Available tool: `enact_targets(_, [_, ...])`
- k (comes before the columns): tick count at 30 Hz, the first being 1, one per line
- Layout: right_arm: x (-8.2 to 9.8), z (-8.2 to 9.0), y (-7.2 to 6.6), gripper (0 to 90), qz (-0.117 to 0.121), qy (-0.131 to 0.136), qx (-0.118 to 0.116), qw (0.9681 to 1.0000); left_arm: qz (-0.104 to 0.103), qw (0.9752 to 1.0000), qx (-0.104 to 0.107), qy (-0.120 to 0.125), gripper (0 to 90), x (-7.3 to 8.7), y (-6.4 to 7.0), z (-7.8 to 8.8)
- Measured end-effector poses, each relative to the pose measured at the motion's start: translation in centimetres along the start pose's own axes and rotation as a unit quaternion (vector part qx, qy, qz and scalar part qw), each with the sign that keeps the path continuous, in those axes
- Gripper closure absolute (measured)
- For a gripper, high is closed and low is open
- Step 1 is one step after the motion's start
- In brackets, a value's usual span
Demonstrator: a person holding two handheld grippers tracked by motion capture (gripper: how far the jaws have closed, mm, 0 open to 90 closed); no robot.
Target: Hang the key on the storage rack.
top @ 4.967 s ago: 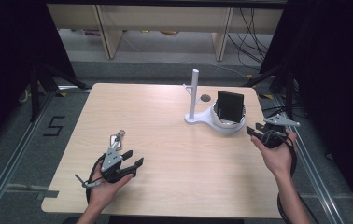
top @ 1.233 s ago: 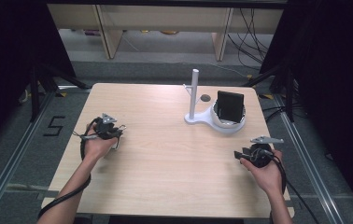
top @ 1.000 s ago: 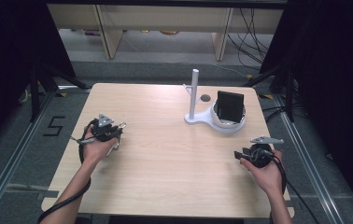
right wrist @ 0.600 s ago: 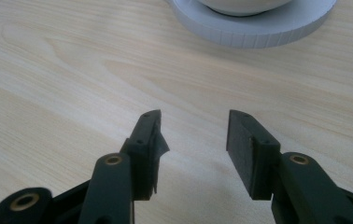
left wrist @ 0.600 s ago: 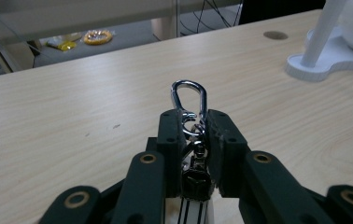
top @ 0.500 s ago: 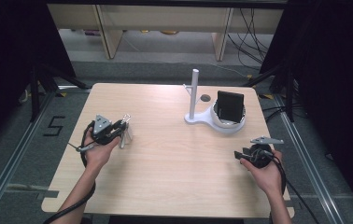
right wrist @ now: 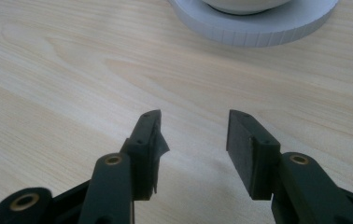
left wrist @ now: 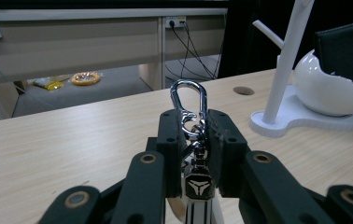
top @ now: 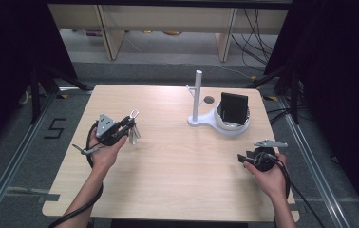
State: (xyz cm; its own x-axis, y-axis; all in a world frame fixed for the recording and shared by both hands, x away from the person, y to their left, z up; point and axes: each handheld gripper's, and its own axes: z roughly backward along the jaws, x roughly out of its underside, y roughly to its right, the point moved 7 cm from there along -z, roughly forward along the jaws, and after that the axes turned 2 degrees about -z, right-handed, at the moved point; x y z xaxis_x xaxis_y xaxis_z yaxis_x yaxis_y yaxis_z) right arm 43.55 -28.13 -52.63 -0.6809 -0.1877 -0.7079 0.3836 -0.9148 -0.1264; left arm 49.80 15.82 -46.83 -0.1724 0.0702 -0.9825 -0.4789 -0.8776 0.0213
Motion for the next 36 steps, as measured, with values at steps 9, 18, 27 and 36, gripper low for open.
enact_targets(9, [0.1, 0.0, 0.1, 56.1, 0.001, 0.001, 0.000, 1.0000, -0.001, 0.9997, 0.014, 0.022, 75.6, -1.2, 1.2, -0.3])
enact_targets(18, [0.2, 0.3, 0.5, 56.1, -0.001, 0.011, 0.004, 0.9999, -0.006, 0.9988, 0.027, 0.041, 75.6, -2.3, 2.5, -0.7])
enact_targets(27, [0.0, 0.2, 0.4, 56.2, -0.001, 0.019, -0.001, 0.9998, -0.005, 0.9975, 0.040, 0.058, 75.6, -3.3, 3.4, -1.2])
enact_targets(36, [0.3, 0.4, 0.1, 56.2, -0.003, 0.011, 0.009, 0.9999, -0.013, 0.9957, 0.056, 0.072, 75.6, -4.2, 4.5, -1.6])
